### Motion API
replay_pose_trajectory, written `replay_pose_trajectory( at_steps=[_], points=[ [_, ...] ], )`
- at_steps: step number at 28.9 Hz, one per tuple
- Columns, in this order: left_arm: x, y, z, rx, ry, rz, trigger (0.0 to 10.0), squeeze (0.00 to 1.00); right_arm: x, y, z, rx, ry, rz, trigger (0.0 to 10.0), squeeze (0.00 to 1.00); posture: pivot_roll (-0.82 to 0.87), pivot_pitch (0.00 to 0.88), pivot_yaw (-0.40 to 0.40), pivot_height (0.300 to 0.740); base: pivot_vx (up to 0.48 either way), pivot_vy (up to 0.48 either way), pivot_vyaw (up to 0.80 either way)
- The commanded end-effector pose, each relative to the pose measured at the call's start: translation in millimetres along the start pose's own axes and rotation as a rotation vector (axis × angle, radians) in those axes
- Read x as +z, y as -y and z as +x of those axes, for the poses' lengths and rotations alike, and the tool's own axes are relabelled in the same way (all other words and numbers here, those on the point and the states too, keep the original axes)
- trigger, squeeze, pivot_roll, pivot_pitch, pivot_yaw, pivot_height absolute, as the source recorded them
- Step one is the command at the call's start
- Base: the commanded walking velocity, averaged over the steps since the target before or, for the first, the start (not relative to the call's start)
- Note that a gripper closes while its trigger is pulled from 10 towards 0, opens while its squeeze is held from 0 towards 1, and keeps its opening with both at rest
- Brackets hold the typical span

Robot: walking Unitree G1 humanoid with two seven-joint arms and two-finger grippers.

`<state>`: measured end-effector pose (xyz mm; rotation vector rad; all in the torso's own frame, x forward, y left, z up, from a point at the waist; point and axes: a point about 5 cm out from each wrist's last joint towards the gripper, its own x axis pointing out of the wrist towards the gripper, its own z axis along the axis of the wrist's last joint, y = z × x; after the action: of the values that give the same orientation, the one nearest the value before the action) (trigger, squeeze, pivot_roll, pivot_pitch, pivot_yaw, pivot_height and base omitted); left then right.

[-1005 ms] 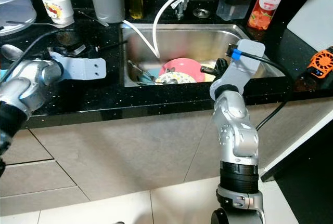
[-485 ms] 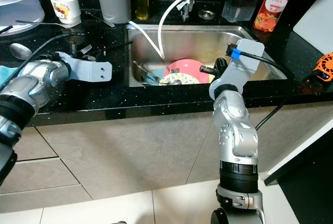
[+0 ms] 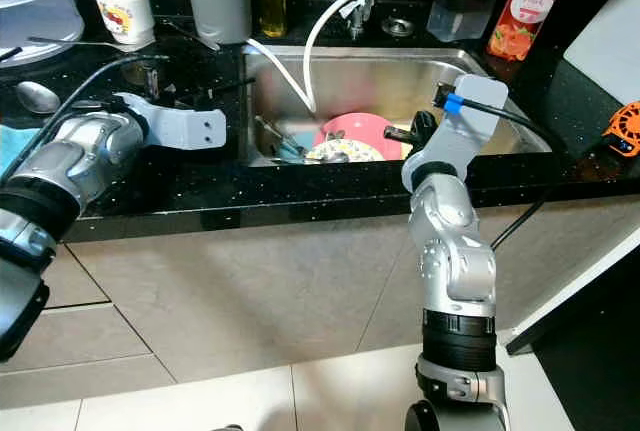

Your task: Kitchen organization

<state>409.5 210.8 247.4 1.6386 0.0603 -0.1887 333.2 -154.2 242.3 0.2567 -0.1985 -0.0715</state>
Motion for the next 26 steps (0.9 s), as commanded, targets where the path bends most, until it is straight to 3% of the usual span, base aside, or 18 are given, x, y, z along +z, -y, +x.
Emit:
replay_pose_trajectory(
  at_steps=[1,6,11,12,13,14,15,16,22,26],
  points=[
    [-0.2,11.4,1.8,-0.082,-0.014,-0.01,10.0,1.0,3.4,-0.4,2.4,0.007,0.009,-0.004,10.0,0.0,0.28,0.053,-0.078,0.74,0.0,0.0,0.0],
    [-2.5,16.3,2.7,-0.158,-0.034,-0.008,10.0,1.0,3.5,-2.2,2.6,0.013,0.009,-0.002,10.0,0.0,0.28,0.059,-0.078,0.74,0.0,0.0,0.0],
    [-5.7,9.9,3.0,-0.21,-0.051,0.01,10.0,1.0,2.4,-2.2,0.7,0.009,0.005,0.0,10.0,0.0,0.27,0.066,-0.073,0.74,0.0,0.0,0.0],
    [-7.0,7.1,2.8,-0.213,-0.058,0.013,10.0,0.92,2.1,-1.6,0.1,0.006,0.004,0.0,10.0,0.0,0.27,0.069,-0.072,0.74,0.0,0.0,0.0],
    [-7.9,5.1,2.7,-0.216,-0.063,0.015,10.0,0.92,2.0,-1.1,-0.3,0.004,0.004,0.0,10.0,0.0,0.27,0.069,-0.072,0.74,0.0,0.0,0.0],
    [-9.2,3.3,2.4,-0.219,-0.068,0.025,10.0,0.43,1.9,-0.8,-0.6,0.003,0.003,-0.001,10.0,0.0,0.27,0.073,-0.071,0.74,0.0,0.0,0.0],
    [-9.2,3.3,2.4,-0.219,-0.068,0.025,10.0,0.43,1.9,-0.8,-0.6,0.003,0.003,-0.001,10.0,0.0,0.27,0.073,-0.071,0.74,0.0,0.0,0.0],
    [-11.5,-4.0,1.6,-0.206,-0.074,0.027,10.0,0.0,1.9,0.0,-1.2,0.0,0.002,-0.002,10.0,0.0,0.27,0.076,-0.069,0.74,0.0,0.0,0.0],
    [-15.7,-22.9,-0.9,-0.186,-0.082,0.003,10.0,0.0,0.8,1.5,-1.2,-0.004,-0.002,-0.001,10.0,0.0,0.28,0.08,-0.072,0.74,0.0,0.0,0.0],
    [-21.8,-20.2,-1.1,-0.202,-0.122,0.003,10.0,0.0,-0.4,-1.1,-0.1,0.003,-0.005,0.004,10.0,0.0,0.29,0.079,-0.072,0.74,0.0,0.0,0.0]
  ],
)
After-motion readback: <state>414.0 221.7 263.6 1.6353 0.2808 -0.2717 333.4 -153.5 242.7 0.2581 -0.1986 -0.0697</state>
